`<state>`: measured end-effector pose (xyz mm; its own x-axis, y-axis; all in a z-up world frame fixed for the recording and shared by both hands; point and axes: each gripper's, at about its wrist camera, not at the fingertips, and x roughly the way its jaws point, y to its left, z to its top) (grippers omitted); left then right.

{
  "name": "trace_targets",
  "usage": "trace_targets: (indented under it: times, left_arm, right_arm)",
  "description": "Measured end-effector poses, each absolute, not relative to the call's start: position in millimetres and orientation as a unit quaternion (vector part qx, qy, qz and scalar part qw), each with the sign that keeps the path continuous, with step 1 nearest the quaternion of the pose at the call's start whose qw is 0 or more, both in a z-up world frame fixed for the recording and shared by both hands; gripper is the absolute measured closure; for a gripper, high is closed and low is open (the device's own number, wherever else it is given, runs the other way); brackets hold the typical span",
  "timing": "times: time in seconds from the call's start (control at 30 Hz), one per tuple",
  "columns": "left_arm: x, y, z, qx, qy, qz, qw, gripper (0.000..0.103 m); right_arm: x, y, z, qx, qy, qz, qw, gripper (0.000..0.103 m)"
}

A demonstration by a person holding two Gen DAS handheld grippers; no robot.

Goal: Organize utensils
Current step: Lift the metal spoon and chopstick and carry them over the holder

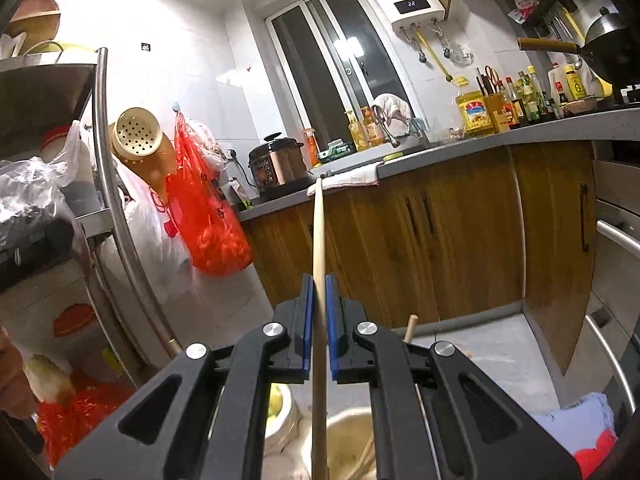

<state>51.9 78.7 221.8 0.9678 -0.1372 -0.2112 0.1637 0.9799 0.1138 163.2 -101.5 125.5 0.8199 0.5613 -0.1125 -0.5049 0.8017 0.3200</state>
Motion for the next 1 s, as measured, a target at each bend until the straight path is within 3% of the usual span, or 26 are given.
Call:
trace_targets:
  times: [0.57, 1.0]
  left_arm:
    - [95.2, 72.8, 165.2, 0.102, 0.140, -0.052, 0.983, 0.060]
    - [85.6, 70.9, 138.5, 0.102, 0.154, -0.051, 0.981, 0.060]
  right_arm:
    - [176.7, -68.2, 72.6, 0.054, 0.104, 0.251, 0.961, 0.097]
    - [136.7, -104.8, 63.8, 0.008, 0.134, 0.265, 0.955, 0.097]
